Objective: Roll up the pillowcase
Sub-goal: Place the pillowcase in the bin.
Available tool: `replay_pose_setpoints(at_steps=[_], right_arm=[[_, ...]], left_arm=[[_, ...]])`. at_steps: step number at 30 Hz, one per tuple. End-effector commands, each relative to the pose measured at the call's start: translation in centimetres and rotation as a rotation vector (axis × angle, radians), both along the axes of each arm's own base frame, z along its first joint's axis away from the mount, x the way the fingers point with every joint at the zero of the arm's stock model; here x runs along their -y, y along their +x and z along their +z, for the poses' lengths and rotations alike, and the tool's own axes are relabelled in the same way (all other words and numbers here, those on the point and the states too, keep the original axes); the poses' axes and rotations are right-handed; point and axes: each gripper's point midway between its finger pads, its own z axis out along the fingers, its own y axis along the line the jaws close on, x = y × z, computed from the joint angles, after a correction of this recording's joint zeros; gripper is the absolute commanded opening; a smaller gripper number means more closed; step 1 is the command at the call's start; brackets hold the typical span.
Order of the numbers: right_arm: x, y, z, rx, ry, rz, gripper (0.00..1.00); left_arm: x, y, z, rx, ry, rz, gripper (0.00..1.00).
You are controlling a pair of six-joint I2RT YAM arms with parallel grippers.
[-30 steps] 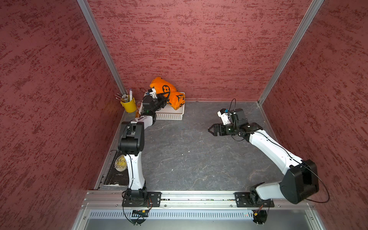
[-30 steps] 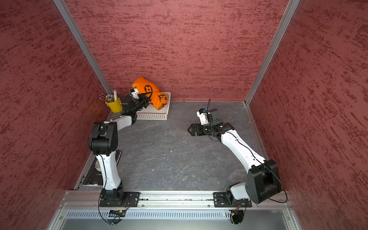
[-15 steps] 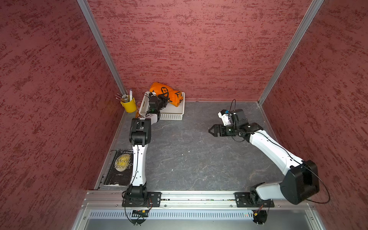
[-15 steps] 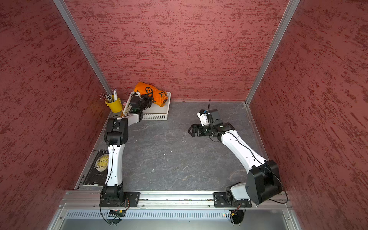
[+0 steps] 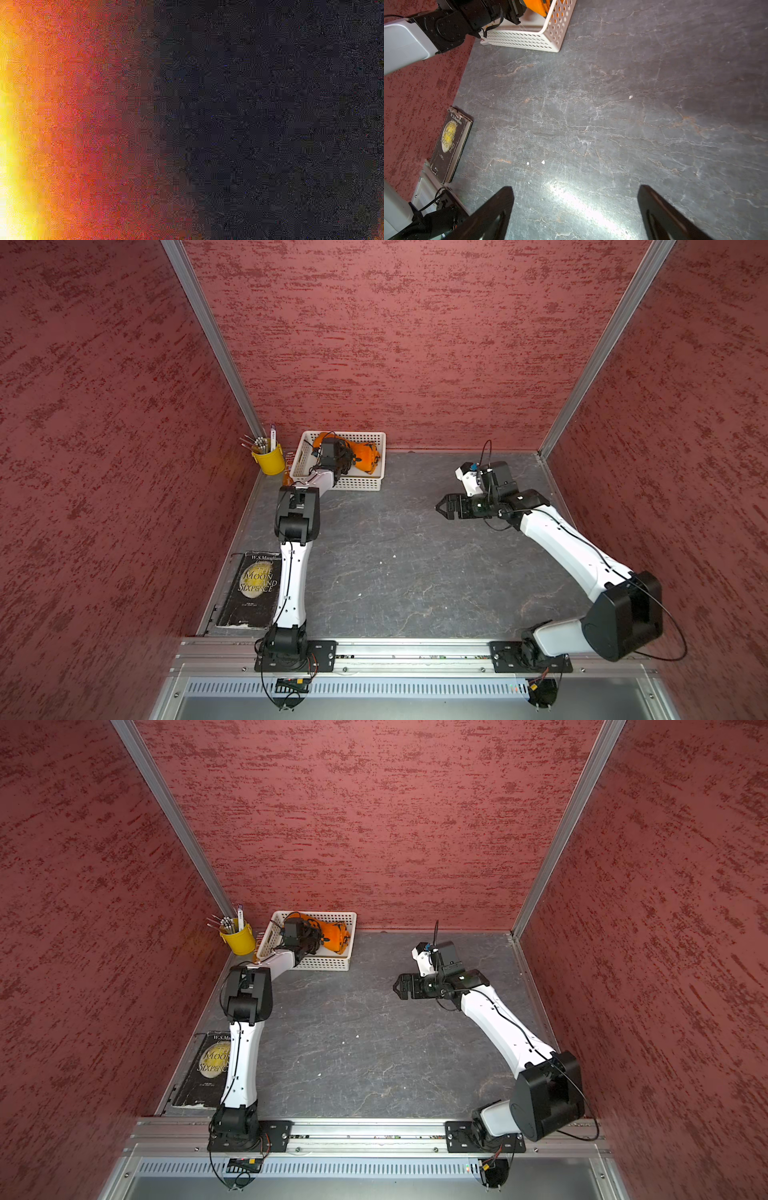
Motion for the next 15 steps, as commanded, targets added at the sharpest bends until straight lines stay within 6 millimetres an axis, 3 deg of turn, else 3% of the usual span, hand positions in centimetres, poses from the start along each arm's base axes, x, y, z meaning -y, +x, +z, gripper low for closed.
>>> replay_pose_setpoints(at_steps=[1,6,12,13,15], right_arm=[[0.7,0.5,0.1,0.01,-0.043,-0.019,0.98],[0.9,0.5,0.2,0.016,-0.044,-0.023,0.98],[1.2,0.7,0.4,0.045,-0.048,-0.039,0.99],[1.2,0.8,0.5,0.053,-0.044,-0.04,0.98],[1.0,1.0,0.5,0.06,-0.034,-0.039,0.99]], left_arm=[[-0.3,-2.1,-2.4,-0.187,0.047,0.024,0.22],[0.1,-2.4,-2.5,-0.198,0.022,0.009,0.43],[0.2,-3.9,0.0,-0.209,0.002,0.001,0.94],[0.4,-4.3,0.6,-0.222,-0.009,0.001,1.0],[0.5,-5.2,1.4,-0.251,-0.026,-0.009,1.0]])
